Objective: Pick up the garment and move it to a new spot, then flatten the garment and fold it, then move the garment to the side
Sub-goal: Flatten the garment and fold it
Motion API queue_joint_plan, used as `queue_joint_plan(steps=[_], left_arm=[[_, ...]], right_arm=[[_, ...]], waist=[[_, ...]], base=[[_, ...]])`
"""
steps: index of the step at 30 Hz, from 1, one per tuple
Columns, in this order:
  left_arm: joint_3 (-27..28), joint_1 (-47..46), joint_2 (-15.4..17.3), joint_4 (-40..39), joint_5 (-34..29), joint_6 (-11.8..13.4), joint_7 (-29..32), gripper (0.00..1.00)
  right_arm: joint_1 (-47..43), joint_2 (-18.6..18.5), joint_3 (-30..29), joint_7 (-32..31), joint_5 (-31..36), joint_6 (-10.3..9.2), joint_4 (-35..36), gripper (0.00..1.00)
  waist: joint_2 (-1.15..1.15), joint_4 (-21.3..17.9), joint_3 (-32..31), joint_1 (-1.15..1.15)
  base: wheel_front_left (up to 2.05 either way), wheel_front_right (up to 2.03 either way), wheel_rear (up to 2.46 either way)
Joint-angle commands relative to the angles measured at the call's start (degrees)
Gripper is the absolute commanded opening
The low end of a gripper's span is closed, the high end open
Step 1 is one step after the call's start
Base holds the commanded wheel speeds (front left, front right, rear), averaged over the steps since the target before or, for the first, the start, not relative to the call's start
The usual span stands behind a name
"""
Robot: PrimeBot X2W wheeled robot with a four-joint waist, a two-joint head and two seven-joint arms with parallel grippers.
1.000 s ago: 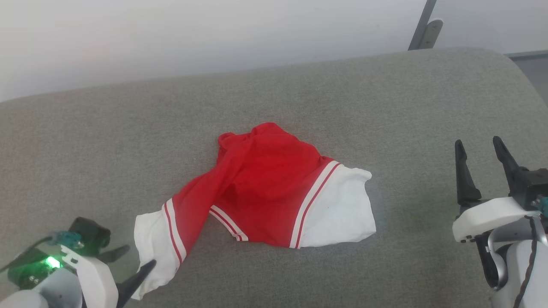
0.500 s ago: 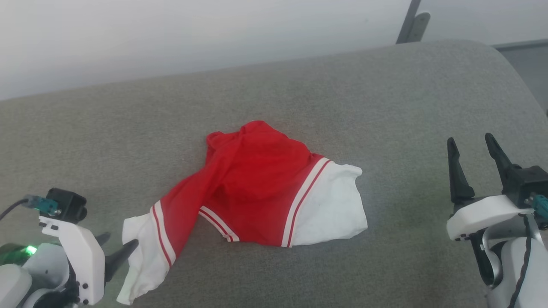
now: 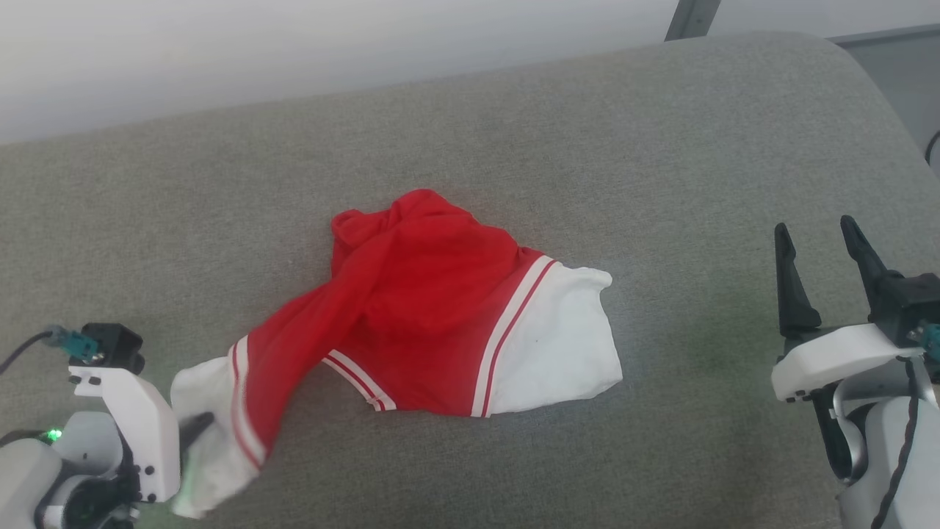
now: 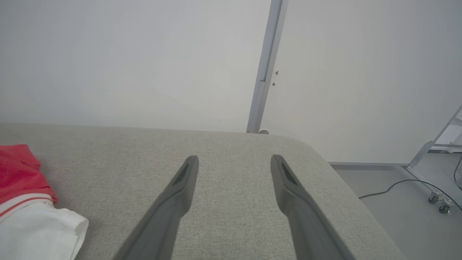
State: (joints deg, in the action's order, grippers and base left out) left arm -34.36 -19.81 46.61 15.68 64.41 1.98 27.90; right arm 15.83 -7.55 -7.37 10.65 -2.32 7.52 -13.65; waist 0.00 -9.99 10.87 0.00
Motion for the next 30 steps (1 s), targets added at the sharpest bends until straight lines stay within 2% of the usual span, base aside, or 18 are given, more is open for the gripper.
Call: queue_joint_plan(steps=[1, 3, 7, 14, 18, 22, 24, 25, 26, 27, 28, 29, 30], left_arm=[[-0.18, -0.71, -0.38, 1.38, -0.19, -0.78, -0.49, 0.0], [0.2, -1.05, -0.21, 1.89, -0.09, -1.01, -0.8, 0.0], [1.29, -1.55, 2.26, 2.1, -1.55, -0.79, -2.49, 0.0], [2.08, -1.32, 8.16, 1.88, -6.71, 1.34, -5.51, 0.0], [1.59, -1.67, 8.69, 3.39, -8.61, 1.81, -7.24, 0.0], [0.89, -3.05, 6.48, 6.3, -9.77, 1.18, -9.24, 0.0], [0.3, -3.63, 4.92, 8.08, -10.05, 0.04, -10.11, 0.0], [0.19, -4.1, 4.15, 9.0, -10.1, -0.48, -10.68, 0.15], [0.31, -4.66, 3.35, 9.99, -9.66, -1.07, -11.15, 0.39], [0.23, -5.21, 2.79, 10.91, -9.59, -1.52, -11.42, 0.47], [0.07, -5.62, 2.38, 11.8, -9.86, -1.91, -11.72, 0.63], [0.13, -6.13, 1.98, 12.48, -9.89, -2.38, -12.03, 0.85], [0.11, -6.47, 1.73, 13.08, -9.71, -2.79, -12.16, 1.0]], right_arm=[[0.69, 0.05, -0.09, 0.41, 0.45, -0.06, -0.23, 1.0], [0.66, 0.07, -0.21, 0.45, 0.44, -0.06, -0.25, 1.0], [0.23, 0.02, -0.79, 0.44, 0.62, -0.06, -0.27, 1.0], [0.0, 0.19, -0.76, -0.23, 0.51, -0.06, -0.27, 1.0], [0.63, 0.31, -0.15, -0.36, 0.14, -0.06, -0.55, 1.0], [1.07, 0.27, 0.61, -0.63, -0.24, -0.06, -0.84, 1.0], [1.27, 0.14, 1.13, -0.79, -0.53, -0.06, -1.2, 1.0], [1.47, 0.09, 1.42, -0.8, -0.65, -0.06, -1.32, 1.0], [1.65, 0.03, 1.62, -0.79, -0.69, -0.06, -1.37, 1.0], [1.76, -0.04, 1.8, -0.78, -0.81, -0.06, -1.53, 1.0], [1.82, -0.09, 2.18, -0.81, -1.08, -0.06, -1.69, 1.0], [1.87, -0.24, 2.53, -0.81, -1.36, -0.06, -1.91, 1.0], [1.88, -0.48, 2.67, -0.76, -1.48, -0.06, -2.08, 1.0]], waist=[[0.0, 0.08, 0.13, 0.0], [0.0, 0.16, 0.12, 0.0], [0.0, 0.72, 0.03, 0.0], [0.0, 1.64, 0.6, 0.0], [0.0, 1.74, 1.17, 0.0], [0.0, 1.7, 1.8, 0.0], [0.0, 1.7, 2.05, 0.0], [0.0, 1.67, 2.17, 0.0], [0.0, 1.67, 2.25, 0.0], [0.0, 1.67, 2.29, 0.0], [0.0, 1.67, 2.31, 0.0], [0.0, 1.71, 2.28, 0.0], [0.0, 1.77, 2.22, 0.0]], base=[[0.0, 0.0, 0.0], [0.0, 0.0, 0.0], [0.0, 0.0, 0.0], [0.0, 0.0, 0.0], [0.0, 0.0, 0.0], [0.0, 0.0, 0.0], [0.0, 0.0, 0.0], [0.0, 0.0, 0.0], [0.0, 0.0, 0.0], [0.0, 0.0, 0.0], [0.0, 0.0, 0.0], [0.0, 0.0, 0.0], [0.0, 0.0, 0.0]])
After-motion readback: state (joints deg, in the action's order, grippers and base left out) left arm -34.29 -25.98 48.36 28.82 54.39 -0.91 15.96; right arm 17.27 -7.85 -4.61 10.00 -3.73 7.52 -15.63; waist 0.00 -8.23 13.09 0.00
